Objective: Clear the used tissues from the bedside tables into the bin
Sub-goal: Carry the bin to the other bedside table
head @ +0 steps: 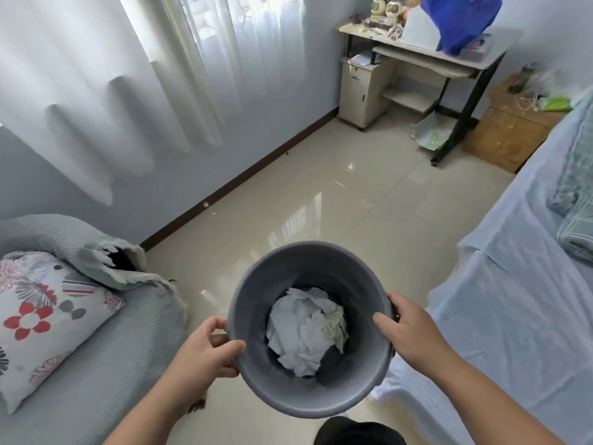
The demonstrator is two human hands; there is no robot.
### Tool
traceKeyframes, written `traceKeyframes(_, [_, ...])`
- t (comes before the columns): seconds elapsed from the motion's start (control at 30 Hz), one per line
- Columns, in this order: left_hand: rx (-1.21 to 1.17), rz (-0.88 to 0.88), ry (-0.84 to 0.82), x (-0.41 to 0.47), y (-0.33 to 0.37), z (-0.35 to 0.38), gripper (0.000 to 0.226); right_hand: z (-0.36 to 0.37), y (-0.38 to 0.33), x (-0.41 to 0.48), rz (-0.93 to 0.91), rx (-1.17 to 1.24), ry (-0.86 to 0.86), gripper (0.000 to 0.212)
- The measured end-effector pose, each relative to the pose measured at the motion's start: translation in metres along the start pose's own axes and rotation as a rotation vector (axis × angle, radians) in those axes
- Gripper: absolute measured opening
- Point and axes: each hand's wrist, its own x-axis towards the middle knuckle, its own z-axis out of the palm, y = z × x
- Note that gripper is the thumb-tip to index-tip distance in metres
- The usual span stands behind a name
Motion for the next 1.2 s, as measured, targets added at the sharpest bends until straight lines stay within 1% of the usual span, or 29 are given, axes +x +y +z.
traceKeyframes(0.13, [0.037, -0.007, -0.015, 0.061, 0.057, 0.005, 0.041, -0.026, -0.012, 0.061, 0.008, 0.035, 0.018, 0.017])
traceKeyframes(0.3, [0.104, 0.07, -0.065, 0.133, 0.126, 0.015, 0.038, -0.068, -0.034, 0.128, 0.038, 0.073, 0.076, 0.017])
traceKeyframes(0.43, [0.151, 0.108, -0.126, 0.195, 0.171, 0.024, 0.023, -0.097, -0.046, 0.169, 0.048, 0.11, 0.145, 0.021])
traceKeyframes(0.53, [0.174, 0.114, -0.18, 0.247, 0.209, 0.036, 0.02, -0.115, -0.049, 0.201, 0.098, 0.131, 0.198, 0.021])
traceKeyframes(0.7, [0.201, 0.153, -0.261, 0.336, 0.267, 0.068, 0.019, -0.145, -0.054, 0.254, 0.197, 0.164, 0.308, 0.024])
traceKeyframes(0.9, [0.272, 0.189, -0.437, 0.435, 0.351, 0.11, 0.017, -0.182, -0.068, 0.295, 0.312, 0.24, 0.506, 0.025])
traceKeyframes(0.97, [0.311, 0.204, -0.502, 0.458, 0.382, 0.128, 0.018, -0.193, -0.066, 0.303, 0.345, 0.273, 0.564, 0.025])
traceKeyframes(1.03, [0.333, 0.212, -0.554, 0.475, 0.409, 0.149, 0.025, -0.204, -0.062, 0.313, 0.376, 0.294, 0.608, 0.023])
traceKeyframes(1.1, [0.358, 0.211, -0.593, 0.489, 0.431, 0.173, 0.034, -0.218, -0.054, 0.325, 0.398, 0.311, 0.648, 0.023])
traceKeyframes(1.2, [0.408, 0.201, -0.635, 0.515, 0.459, 0.211, 0.039, -0.243, -0.039, 0.346, 0.429, 0.322, 0.691, 0.025])
